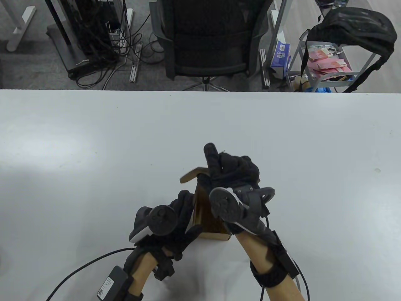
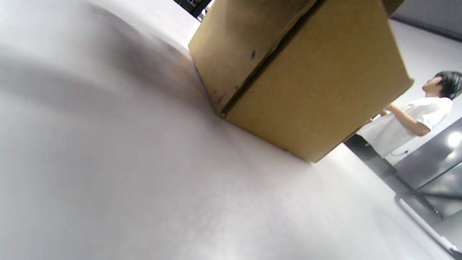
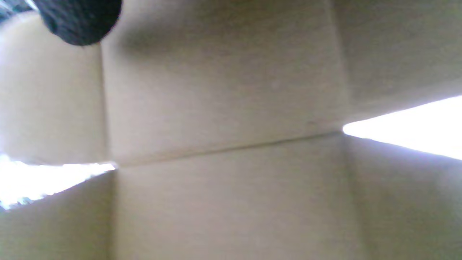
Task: Fully disassemble small mailer box
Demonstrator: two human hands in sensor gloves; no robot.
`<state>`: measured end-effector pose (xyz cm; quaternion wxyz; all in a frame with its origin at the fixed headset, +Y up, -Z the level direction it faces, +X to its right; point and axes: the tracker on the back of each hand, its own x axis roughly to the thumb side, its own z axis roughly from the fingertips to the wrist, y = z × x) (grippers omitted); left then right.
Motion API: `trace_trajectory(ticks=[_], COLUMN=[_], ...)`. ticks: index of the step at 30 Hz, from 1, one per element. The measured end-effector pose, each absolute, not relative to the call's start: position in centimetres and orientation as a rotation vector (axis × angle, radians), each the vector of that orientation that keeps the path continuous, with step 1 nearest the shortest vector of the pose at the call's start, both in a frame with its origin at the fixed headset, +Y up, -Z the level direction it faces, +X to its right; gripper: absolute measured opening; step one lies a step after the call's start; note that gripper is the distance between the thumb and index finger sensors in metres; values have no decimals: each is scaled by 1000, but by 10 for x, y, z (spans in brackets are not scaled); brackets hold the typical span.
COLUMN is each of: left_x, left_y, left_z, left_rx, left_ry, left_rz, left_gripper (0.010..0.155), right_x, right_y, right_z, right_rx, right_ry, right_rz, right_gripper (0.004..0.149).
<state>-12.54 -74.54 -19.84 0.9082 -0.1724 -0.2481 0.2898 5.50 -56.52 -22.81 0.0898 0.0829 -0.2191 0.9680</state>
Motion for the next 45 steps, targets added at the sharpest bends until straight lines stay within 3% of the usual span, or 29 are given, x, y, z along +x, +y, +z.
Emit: trace_trajectory(ticks=[4,11,17,20,32,37,45], left_x=[-127,-127,-126,-127,-128,-127,-127], left_y=[-745,-745,-745,-745,-745,-746,-747], left_z=[-198,-198,-198,-198,-197,-196,-196], left_rx=[-356,-383,-383,-386,-382,-400,-411], left_ry=[-495,-482,-482,-481,-457,-459,-457], left_rz=[599,597,584,585,586,591,593], left_gripper=[92,93,94,94,96,95,96], right_x=[54,47,29,17,4,33,95], right_y=[-566,-587,-625,-647,-673,-663,-677], right_z=[-242,-243,-258,-261,-255,-255,-243], right_rx=[176,234,271,268,287,177,-3], right_ry=[-585,-514,212,419,612,492,548], right_rz=[2914,3071,3025,2964,2927,2945,2804], right_gripper=[82,79,65,64,63,67,69])
